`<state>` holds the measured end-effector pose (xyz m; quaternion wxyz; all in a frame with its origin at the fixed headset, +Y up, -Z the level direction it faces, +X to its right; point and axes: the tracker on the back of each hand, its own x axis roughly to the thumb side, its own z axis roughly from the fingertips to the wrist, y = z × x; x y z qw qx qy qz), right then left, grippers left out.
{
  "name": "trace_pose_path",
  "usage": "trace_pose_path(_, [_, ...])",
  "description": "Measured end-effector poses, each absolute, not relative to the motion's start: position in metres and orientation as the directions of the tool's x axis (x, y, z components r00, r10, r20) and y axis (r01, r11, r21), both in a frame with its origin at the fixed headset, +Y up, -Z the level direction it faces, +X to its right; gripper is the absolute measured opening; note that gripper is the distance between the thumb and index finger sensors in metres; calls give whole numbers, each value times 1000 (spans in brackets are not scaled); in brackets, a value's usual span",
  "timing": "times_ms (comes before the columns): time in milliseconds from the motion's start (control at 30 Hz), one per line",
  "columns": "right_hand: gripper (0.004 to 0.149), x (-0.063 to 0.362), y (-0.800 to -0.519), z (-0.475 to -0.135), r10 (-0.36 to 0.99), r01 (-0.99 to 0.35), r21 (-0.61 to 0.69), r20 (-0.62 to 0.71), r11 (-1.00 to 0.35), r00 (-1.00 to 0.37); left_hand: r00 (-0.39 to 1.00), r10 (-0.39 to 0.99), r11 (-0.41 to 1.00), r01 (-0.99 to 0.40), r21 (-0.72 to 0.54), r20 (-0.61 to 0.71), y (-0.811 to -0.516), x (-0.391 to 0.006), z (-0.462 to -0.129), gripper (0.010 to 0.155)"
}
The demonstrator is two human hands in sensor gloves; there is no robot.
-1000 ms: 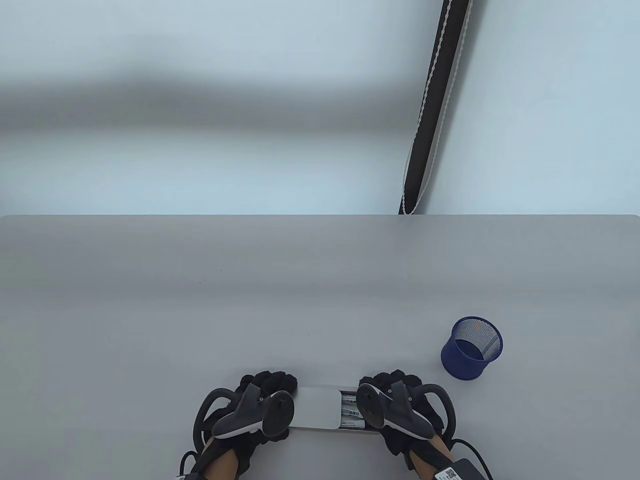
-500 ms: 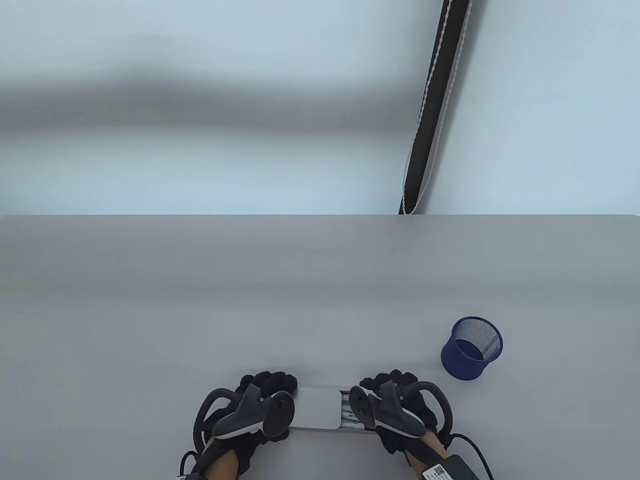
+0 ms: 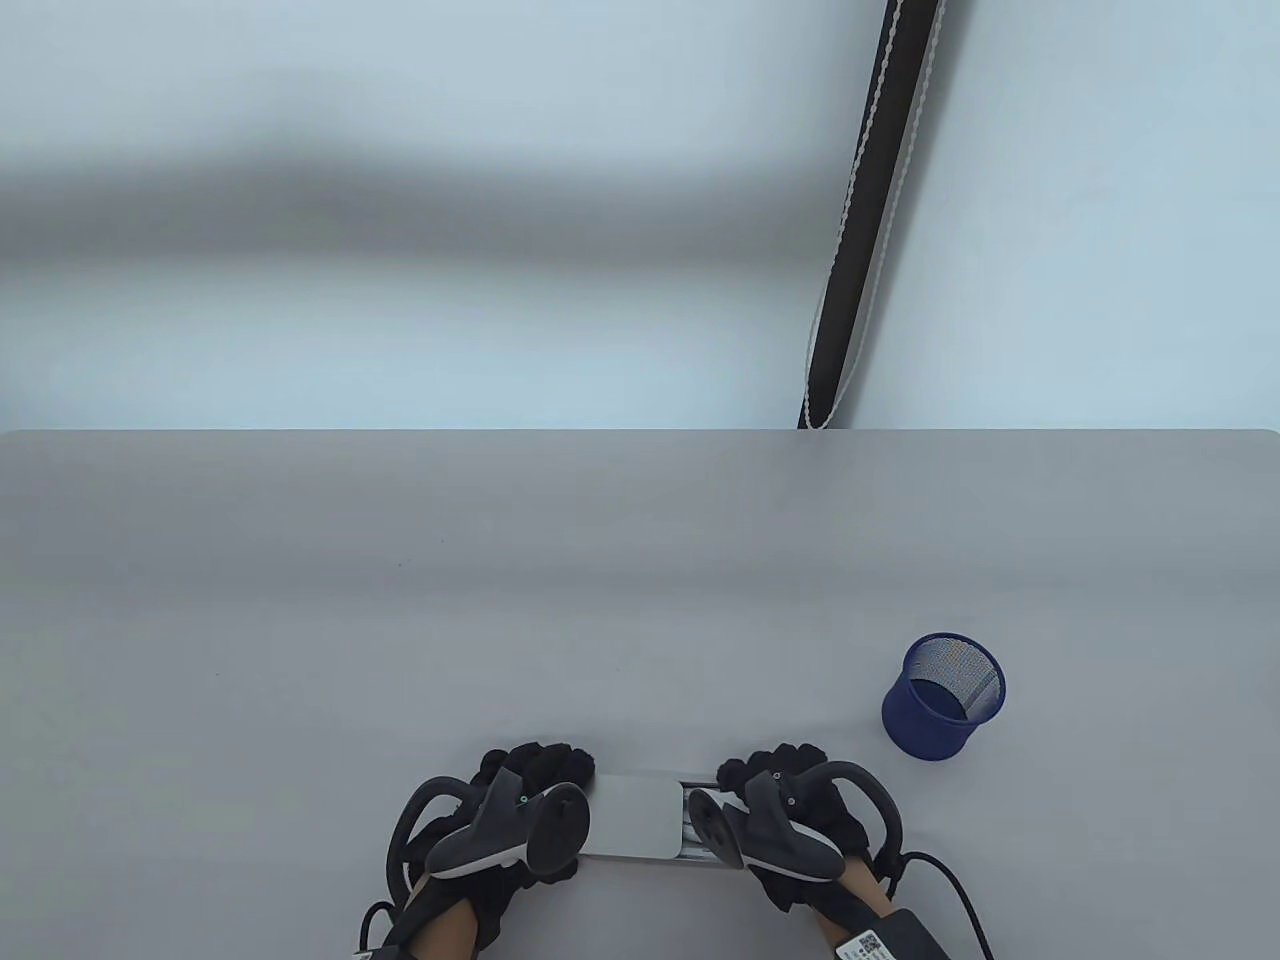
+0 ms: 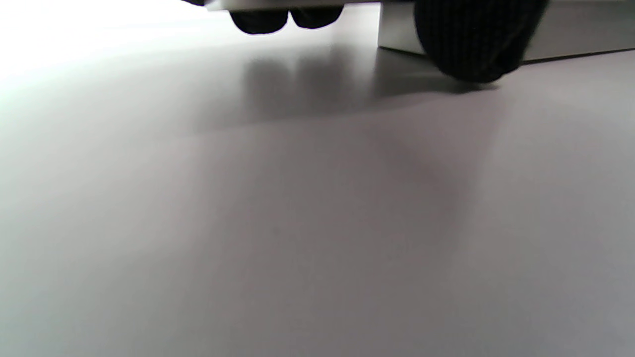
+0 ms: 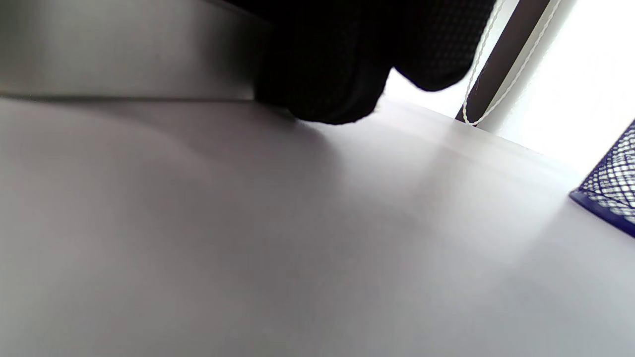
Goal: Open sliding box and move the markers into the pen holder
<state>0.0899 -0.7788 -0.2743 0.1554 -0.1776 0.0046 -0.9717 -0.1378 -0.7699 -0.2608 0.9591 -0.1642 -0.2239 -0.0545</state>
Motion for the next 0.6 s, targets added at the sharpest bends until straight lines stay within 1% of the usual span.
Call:
trace_pose_path(200, [63, 94, -779, -273, -263, 260, -57, 347, -964, -900, 893, -31, 940, 179, -290, 448, -770, -137, -261, 75])
trace_pose_path(600, [49, 101, -778, -272, -198, 191, -53, 338, -980, -920, 894, -32, 943, 176, -284, 447, -770, -137, -261, 75])
